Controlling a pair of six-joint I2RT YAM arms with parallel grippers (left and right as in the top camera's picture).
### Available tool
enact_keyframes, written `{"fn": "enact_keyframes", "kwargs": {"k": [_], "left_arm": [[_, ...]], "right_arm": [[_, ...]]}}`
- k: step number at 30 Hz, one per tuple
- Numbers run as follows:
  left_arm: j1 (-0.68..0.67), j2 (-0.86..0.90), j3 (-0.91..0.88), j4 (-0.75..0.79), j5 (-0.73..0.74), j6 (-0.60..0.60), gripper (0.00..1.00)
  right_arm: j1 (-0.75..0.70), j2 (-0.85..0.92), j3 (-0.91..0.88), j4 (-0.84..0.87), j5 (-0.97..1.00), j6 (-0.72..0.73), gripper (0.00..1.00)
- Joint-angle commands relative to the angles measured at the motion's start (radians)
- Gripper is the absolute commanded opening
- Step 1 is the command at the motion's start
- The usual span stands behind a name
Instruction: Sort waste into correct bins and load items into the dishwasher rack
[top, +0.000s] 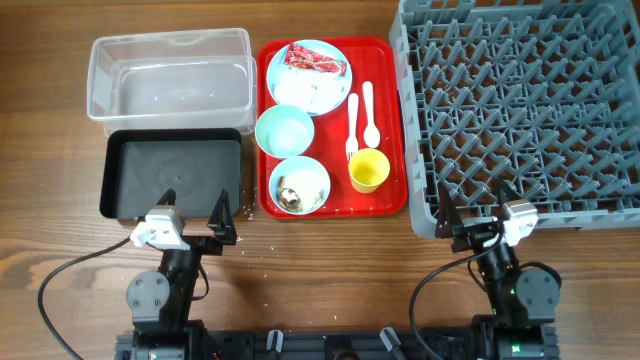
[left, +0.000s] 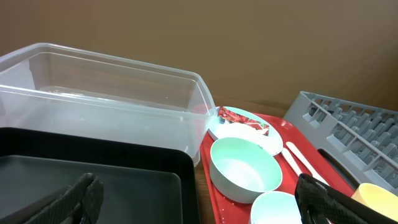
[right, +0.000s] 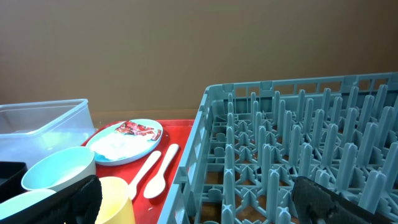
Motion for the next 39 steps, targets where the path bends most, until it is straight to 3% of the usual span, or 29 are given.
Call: {"fn": "enact_keyframes", "kwargs": {"k": [1, 12, 20, 26, 33, 39], "left_arm": [[-0.004, -0.006, -0.005, -0.005, -0.006, 0.012, 1.00], [-0.004, -0.006, -0.005, -0.005, -0.006, 0.012, 1.00], [-0.004, -0.006, -0.004, 0.070, 0.015, 0.012, 1.00], [-0.004, 0.024, 0.084, 0.038, 0.051, 0.009, 1.00], [-0.004, 0.349, 0.443, -0.092, 0.063, 0.014, 1.00], [-0.042, 0.785, 0.896, -0.327, 0.108, 0.065, 1.00]], "right_arm": [[0.007, 0.002, -0.002, 0.004, -0.016, 0.014, 1.00], [0.007, 0.002, -0.002, 0.013, 0.029, 0.012, 1.00], [0.007, 0.002, 0.000, 0.175, 0.052, 0.013, 1.00], [0.007, 0.056, 0.132, 0.155, 0.016, 0.011, 1.00], [0.007, 0.400, 0.482, 0.084, -0.075, -0.035, 1.00], [0.007, 0.668, 0.776, -0.168, -0.089, -0.041, 1.00]]}}
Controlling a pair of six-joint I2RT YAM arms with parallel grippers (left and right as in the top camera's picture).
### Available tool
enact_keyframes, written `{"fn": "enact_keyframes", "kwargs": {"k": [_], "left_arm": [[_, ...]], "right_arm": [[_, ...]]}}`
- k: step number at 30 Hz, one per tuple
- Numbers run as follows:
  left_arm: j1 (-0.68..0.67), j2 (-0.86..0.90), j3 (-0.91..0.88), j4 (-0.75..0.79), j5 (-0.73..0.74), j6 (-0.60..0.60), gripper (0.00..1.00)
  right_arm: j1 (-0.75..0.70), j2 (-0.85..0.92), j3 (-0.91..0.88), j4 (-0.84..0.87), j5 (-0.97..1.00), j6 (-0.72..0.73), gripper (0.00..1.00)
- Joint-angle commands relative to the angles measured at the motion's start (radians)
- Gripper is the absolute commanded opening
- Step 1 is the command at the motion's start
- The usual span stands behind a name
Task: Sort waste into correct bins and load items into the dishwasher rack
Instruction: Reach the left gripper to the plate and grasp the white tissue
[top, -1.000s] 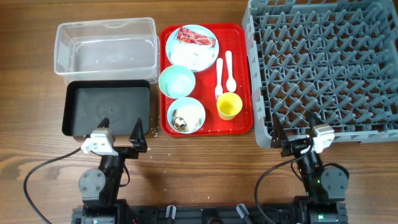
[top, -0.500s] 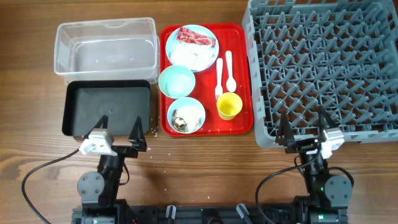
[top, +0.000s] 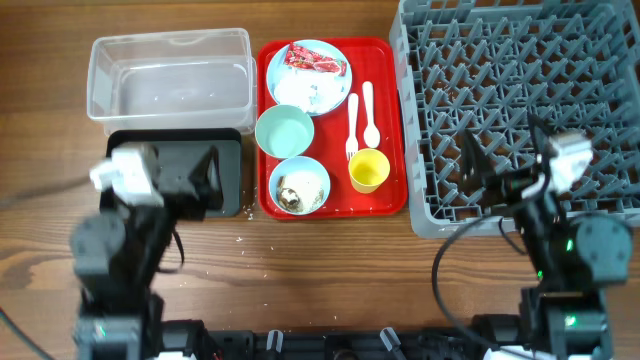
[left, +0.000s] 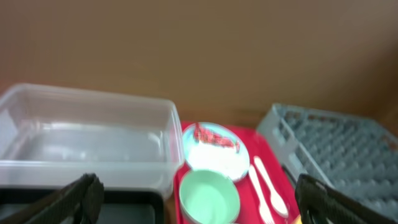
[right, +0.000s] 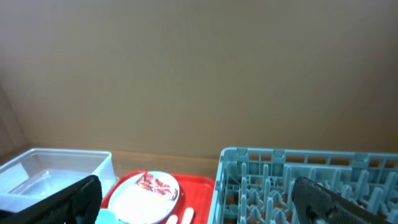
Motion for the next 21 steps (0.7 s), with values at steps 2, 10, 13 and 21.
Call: {"fn": "enact_keyframes", "kwargs": {"k": [2, 10, 13, 21], "left_arm": [[-0.077, 0.396, 0.417, -0.215, 0.027, 0.077, 1.00], [-0.267, 1.174, 1.201, -0.760, -0.149, 0.079, 1.00], [-0.319, 1.307, 1.255, -0.721, -0.149, 0.071, 1.00], [-0.400, 1.530, 1.255, -0.463, -0.142, 0.079, 1.00]], "right_arm": [[0.005, 0.182, 0.222, -0.190, -0.042, -0.019, 1.00], [0.005, 0.345, 0.352, -0.371, -0.202, -0.007, 1.00], [0.005, 0.370, 0.352, -0.423, -0.206, 0.039, 1.00], [0.005, 0.409, 0.351, -0.485, -0.201, 0.037, 1.00]]}}
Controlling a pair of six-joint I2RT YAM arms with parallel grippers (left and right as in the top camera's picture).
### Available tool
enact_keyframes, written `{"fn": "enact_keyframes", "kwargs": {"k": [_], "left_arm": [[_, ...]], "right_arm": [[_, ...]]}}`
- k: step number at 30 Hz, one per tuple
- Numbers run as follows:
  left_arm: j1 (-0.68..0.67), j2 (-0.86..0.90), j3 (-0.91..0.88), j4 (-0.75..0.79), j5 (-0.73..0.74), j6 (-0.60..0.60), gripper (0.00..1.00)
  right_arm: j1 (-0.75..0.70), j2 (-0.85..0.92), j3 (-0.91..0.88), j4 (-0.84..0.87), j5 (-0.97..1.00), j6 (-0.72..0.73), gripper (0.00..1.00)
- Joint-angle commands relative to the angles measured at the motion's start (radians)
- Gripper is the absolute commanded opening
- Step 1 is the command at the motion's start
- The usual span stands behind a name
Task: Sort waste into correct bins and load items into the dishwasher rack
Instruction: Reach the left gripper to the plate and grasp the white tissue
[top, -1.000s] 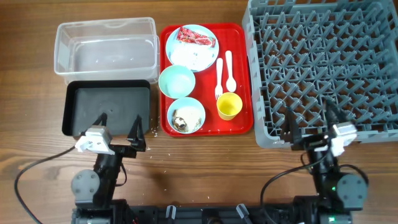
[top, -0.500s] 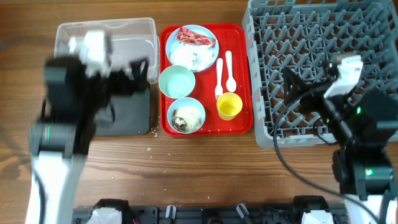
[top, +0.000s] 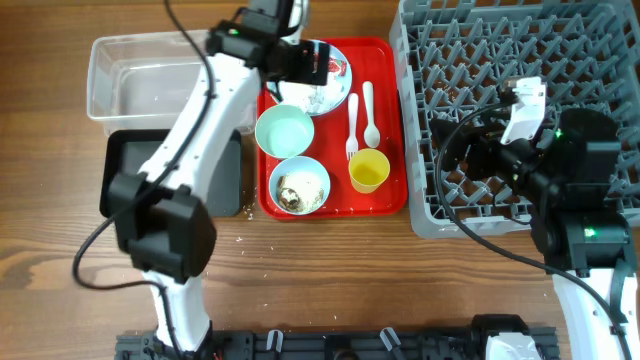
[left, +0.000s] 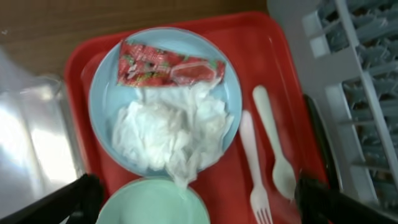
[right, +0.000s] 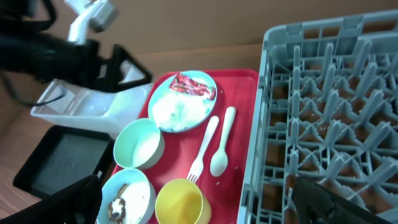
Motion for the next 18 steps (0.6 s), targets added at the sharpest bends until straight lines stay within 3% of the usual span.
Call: {"fn": "enact_keyframes", "kwargs": {"k": [1, 12, 15, 17, 18], "left_arm": [[-0.018, 0.101, 0.029, 0.079, -0.010, 0.018, 1.00], [-0.018, 0.320, 0.029, 0.104, -0.010, -0.020, 0.97], [-0.018, 0.354, 0.029, 0.107, -0.010, -0.020, 0.80], [-0.018, 0.383, 0.029, 0.114, -0.010, -0.020, 0.49], [-0.018, 0.386, 0.029, 0.114, -0.009, -0.020, 0.39]], "right_arm": [[0.005, 0.011, 0.018, -0.013, -0.017, 0.013, 1.00], [0.005, 0.055, 0.018, -0.048, 0.014, 0.011, 1.00], [0.005, 0.070, 0.017, -0.053, 0.013, 0.011, 1.00], [0.005, 0.076, 0.017, -0.055, 0.014, 0.011, 1.00], [0.005, 0.077, 0.017, -0.055, 0.014, 0.011, 1.00]]}}
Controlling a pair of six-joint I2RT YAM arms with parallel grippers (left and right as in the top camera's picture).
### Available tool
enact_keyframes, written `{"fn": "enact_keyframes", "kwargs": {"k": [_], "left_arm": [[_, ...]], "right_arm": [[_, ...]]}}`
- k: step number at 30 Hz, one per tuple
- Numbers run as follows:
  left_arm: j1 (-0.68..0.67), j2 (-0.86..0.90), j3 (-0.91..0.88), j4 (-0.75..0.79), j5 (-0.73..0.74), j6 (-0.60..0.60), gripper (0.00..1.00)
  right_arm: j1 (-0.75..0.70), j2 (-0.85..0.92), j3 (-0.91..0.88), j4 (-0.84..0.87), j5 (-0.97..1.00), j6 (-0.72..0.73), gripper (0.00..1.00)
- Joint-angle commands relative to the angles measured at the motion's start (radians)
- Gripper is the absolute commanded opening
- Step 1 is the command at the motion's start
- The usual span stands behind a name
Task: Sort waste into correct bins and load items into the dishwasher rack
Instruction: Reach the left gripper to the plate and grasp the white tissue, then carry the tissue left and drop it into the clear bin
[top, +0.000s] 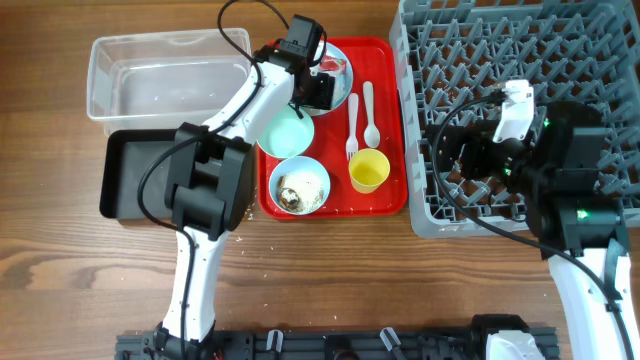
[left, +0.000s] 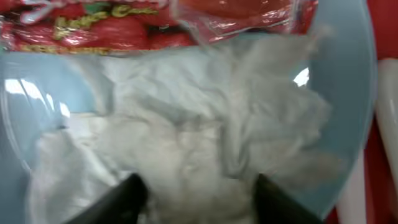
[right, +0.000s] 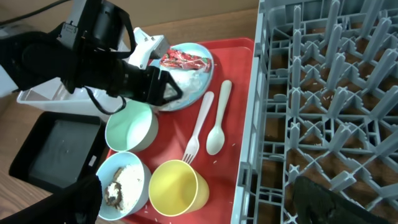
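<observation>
A blue plate (left: 348, 93) at the back of the red tray (top: 390, 120) holds a crumpled white napkin (left: 186, 143) and a red wrapper (left: 124, 28). My left gripper (left: 199, 202) is low over the plate, open, one finger on each side of the napkin. In the overhead view the left gripper (top: 318, 88) hides most of the plate. My right gripper (right: 208, 204) hangs open over the left edge of the grey dishwasher rack (top: 520, 60), holding nothing, and looks down at the yellow cup (right: 180, 186).
The tray also carries an empty mint bowl (top: 285, 135), a bowl with food scraps (top: 298, 187), a white fork (top: 352, 125) and a spoon (top: 368, 115). A clear bin (top: 170, 75) and a black bin (top: 170, 175) stand left of the tray.
My left gripper has come down from above the plate to the napkin, its fingers now on either side of it. The right gripper has shifted slightly closer to the tray, still open.
Both arms sat folded at the table's front edge with open grippers. Then both were raised. After that the left arm reached over the tray's plate and the right hovered over the rack's left side. Now the left gripper is down at the napkin.
</observation>
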Motion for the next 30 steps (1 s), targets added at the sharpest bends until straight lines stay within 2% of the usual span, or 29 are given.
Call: {"fn": "enact_keyframes", "kwargs": {"k": [1, 2, 7, 12, 19, 25, 30], "left_arm": [[0.000, 0.066, 0.015, 0.005, 0.003, -0.002, 0.15], [0.000, 0.066, 0.015, 0.006, 0.003, -0.002, 0.04], [0.000, 0.014, 0.021, 0.006, 0.004, -0.016, 0.04], [0.014, -0.158, 0.036, -0.005, 0.002, -0.085, 0.04], [0.133, -0.367, 0.036, -0.111, 0.002, -0.084, 0.04], [0.288, -0.363, 0.028, -0.191, -0.002, -0.084, 0.04], [0.378, -0.283, 0.011, -0.238, -0.002, -0.082, 0.06]], "right_arm": [[0.005, 0.011, 0.017, -0.003, 0.008, 0.011, 1.00], [0.005, 0.011, 0.017, -0.004, 0.008, 0.011, 1.00], [0.005, 0.016, 0.017, -0.003, 0.008, 0.012, 1.00], [0.005, 0.016, 0.017, -0.003, 0.008, 0.011, 1.00], [0.005, 0.017, 0.017, -0.003, 0.012, 0.011, 1.00], [0.005, 0.017, 0.017, -0.003, 0.012, 0.011, 1.00], [0.005, 0.018, 0.017, -0.003, 0.012, 0.011, 1.00]]}}
